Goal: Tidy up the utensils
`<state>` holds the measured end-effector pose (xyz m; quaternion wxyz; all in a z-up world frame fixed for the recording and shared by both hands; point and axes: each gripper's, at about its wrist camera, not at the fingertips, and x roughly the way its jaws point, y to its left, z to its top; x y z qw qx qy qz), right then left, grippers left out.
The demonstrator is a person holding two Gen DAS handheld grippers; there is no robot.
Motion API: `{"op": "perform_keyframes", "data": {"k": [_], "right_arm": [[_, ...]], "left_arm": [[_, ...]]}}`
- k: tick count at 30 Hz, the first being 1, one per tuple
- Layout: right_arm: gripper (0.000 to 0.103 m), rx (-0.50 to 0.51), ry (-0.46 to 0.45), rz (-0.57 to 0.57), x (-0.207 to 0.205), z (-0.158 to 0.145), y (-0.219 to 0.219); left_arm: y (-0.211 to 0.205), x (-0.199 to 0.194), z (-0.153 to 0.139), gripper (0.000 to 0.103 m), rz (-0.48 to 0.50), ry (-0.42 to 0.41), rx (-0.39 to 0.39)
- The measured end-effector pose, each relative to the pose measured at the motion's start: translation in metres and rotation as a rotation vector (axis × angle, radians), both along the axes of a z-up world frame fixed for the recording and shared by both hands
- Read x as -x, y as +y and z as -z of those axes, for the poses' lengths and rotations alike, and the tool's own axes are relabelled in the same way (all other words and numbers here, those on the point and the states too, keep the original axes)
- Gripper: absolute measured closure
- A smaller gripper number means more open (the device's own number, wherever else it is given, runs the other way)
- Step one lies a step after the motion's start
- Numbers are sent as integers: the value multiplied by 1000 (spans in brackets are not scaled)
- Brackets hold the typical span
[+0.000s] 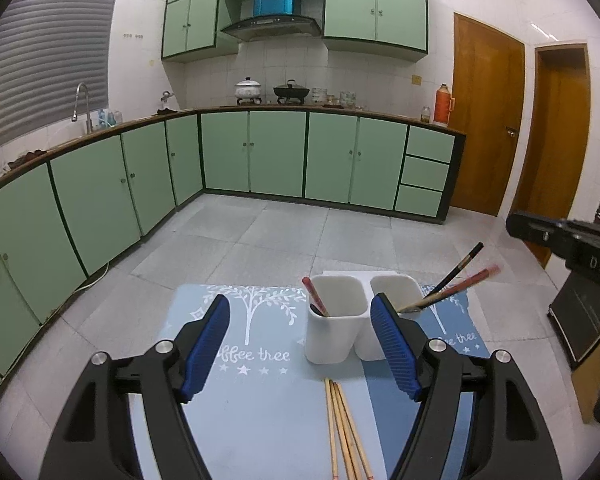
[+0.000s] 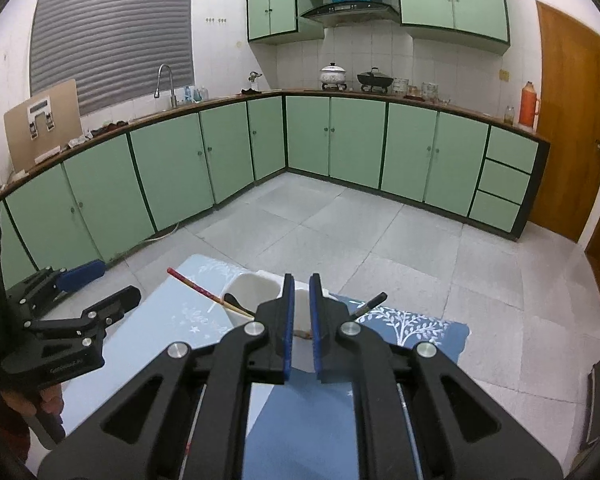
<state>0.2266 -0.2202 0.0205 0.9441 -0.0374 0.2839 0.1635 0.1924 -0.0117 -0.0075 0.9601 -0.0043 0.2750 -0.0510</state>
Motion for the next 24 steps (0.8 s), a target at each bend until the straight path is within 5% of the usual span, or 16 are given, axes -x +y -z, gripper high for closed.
{"op": "perform_keyframes", "data": {"k": [12,24], "right_arm": [[66,-123,-15,13,51,17,-16],[57,-191,162,156,116,152,-15]], "left_arm": [[-1,19,1,28,16,-7,-7],[11,63,89,27,35,144,-40]]}}
